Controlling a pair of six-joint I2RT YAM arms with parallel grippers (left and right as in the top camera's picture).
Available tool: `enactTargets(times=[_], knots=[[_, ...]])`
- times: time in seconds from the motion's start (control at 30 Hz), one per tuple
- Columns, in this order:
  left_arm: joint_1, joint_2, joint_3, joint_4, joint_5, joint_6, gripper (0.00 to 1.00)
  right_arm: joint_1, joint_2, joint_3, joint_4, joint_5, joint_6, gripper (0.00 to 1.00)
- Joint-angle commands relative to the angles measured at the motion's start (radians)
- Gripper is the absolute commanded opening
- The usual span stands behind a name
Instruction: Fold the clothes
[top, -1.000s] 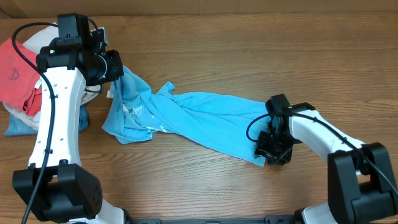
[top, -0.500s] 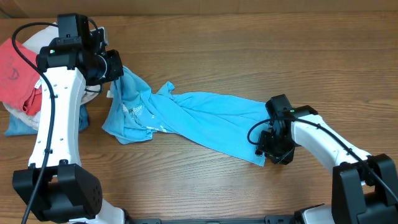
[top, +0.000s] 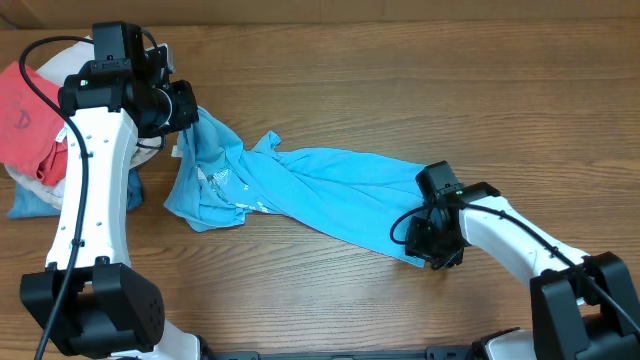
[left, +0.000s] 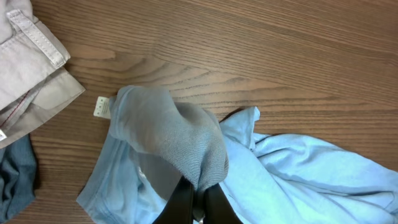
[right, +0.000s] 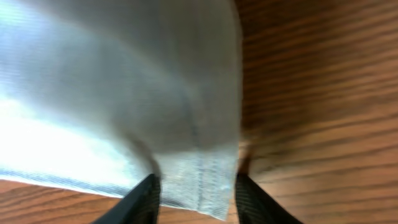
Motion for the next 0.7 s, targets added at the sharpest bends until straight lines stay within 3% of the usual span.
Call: enactTargets(times=[0.0,0.1,0.23,0.27,0.5,0.67], knots=[[-0.005,0.002,0.026,0.0,-0.006,0.024,0.04,0.035,0.007,-0.029,0.018,-0.001,0.019,0.37],[-0.006,0.002,0.026,0.001,-0.006,0.024,0.04,0.041,0.007,-0.029,0.016,-0.001,0.024,0.28],[-0.006,0.002,0.026,0.0,-0.006,0.024,0.04,0.041,0.007,-0.029,0.017,0.0,0.031,0.06],[-0.006,0.002,0.026,0.0,-0.006,0.024,0.04,0.041,0.007,-0.029,0.017,0.0,0.031,0.04],[-0.006,-0.001,0.028,-0.011,-0.006,0.026,0.04,0.041,-0.011,0.002,-0.003,0.003,0.028,0.04],[-0.006,-0.052,0.04,-0.042,-0.006,0.039,0.04,0.003,-0.12,0.198,-0.154,0.087,-0.004,0.04]])
